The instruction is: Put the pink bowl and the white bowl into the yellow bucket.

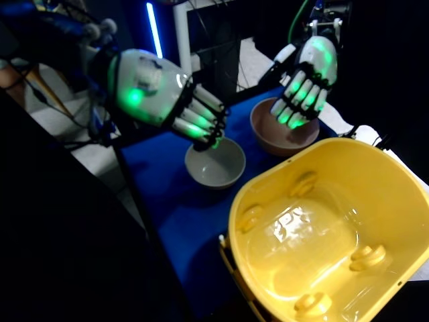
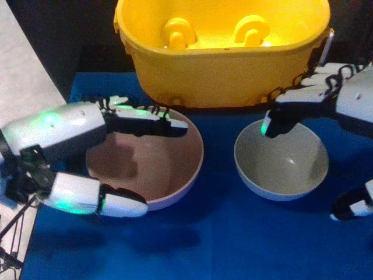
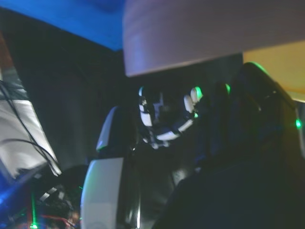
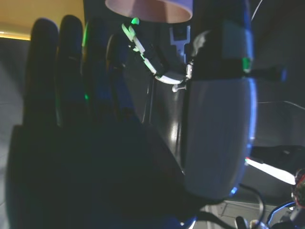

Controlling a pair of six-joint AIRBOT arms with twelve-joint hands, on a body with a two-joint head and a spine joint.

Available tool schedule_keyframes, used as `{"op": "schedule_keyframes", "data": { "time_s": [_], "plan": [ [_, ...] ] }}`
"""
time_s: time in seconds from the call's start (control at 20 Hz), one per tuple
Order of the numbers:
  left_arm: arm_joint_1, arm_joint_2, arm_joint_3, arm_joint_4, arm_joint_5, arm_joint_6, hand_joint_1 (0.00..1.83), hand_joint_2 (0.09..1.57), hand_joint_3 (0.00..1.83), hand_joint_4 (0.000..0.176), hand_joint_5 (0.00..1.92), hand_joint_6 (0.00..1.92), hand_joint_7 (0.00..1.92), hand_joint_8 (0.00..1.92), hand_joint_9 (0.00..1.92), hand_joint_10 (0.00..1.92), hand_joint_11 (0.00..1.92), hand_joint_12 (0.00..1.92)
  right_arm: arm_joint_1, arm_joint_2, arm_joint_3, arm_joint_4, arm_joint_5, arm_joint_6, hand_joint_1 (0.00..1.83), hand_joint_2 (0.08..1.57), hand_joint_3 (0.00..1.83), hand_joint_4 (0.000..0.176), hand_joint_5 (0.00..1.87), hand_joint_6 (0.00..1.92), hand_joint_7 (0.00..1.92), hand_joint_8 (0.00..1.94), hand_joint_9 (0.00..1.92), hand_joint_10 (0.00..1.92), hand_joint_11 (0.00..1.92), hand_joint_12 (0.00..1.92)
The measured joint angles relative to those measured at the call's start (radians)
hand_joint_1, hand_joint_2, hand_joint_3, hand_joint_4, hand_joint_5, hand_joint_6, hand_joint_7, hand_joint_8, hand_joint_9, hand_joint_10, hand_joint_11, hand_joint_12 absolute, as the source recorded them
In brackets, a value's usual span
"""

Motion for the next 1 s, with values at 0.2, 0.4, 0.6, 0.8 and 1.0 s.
{"op": "schedule_keyframes", "data": {
  "time_s": [0.2, 0.4, 0.6, 0.8, 1.0],
  "plan": [
    [0.021, -0.040, 0.021, 0.013, 0.025, 0.001, 0.96, 1.04, 0.00, 0.000, 0.46, 0.01, 0.46, 0.00, 0.34, 0.02, 0.00, 1.28, -0.057, -0.036, 0.018, 0.000, -0.003, 0.000, 0.78, 0.83, 0.00, 0.000, 0.26, 0.82, 0.45, 0.51, 0.22, 0.97, 0.05, 1.66],
    [0.027, -0.069, 0.059, -0.014, 0.031, 0.002, 0.94, 1.04, 0.00, 0.000, 0.45, 0.00, 0.45, 0.00, 0.32, 0.01, 0.00, 1.27, -0.101, -0.108, 0.082, 0.038, -0.001, -0.002, 0.75, 0.83, 0.00, 0.000, 0.30, 0.61, 0.48, 0.31, 0.24, 0.80, 0.03, 1.55],
    [0.032, -0.086, 0.069, -0.012, 0.053, 0.005, 0.96, 1.04, 0.00, 0.000, 0.46, 0.00, 0.45, 0.00, 0.33, 0.01, 0.00, 1.26, -0.128, -0.155, 0.120, 0.047, 0.001, -0.002, 0.75, 0.87, 0.00, 0.000, 0.37, 0.43, 0.55, 0.10, 0.27, 0.67, 0.02, 1.49],
    [0.034, -0.115, 0.095, -0.032, 0.056, 0.012, 0.95, 1.03, 0.00, 0.000, 0.49, 0.01, 0.46, 0.00, 0.35, 0.02, 0.00, 1.42, -0.159, -0.213, 0.175, 0.069, 0.000, -0.003, 0.68, 0.90, 0.00, 0.000, 0.43, 0.26, 0.57, 0.01, 0.31, 0.53, 0.01, 1.44],
    [0.034, -0.141, 0.122, -0.029, 0.068, 0.016, 0.98, 1.03, 0.00, 0.000, 0.53, 0.02, 0.47, 0.01, 0.36, 0.02, 0.00, 1.46, -0.191, -0.266, 0.226, 0.087, 0.008, -0.003, 0.72, 0.88, 0.00, 0.000, 0.44, 0.20, 0.54, 0.00, 0.24, 0.55, 0.00, 1.44]
  ]
}}
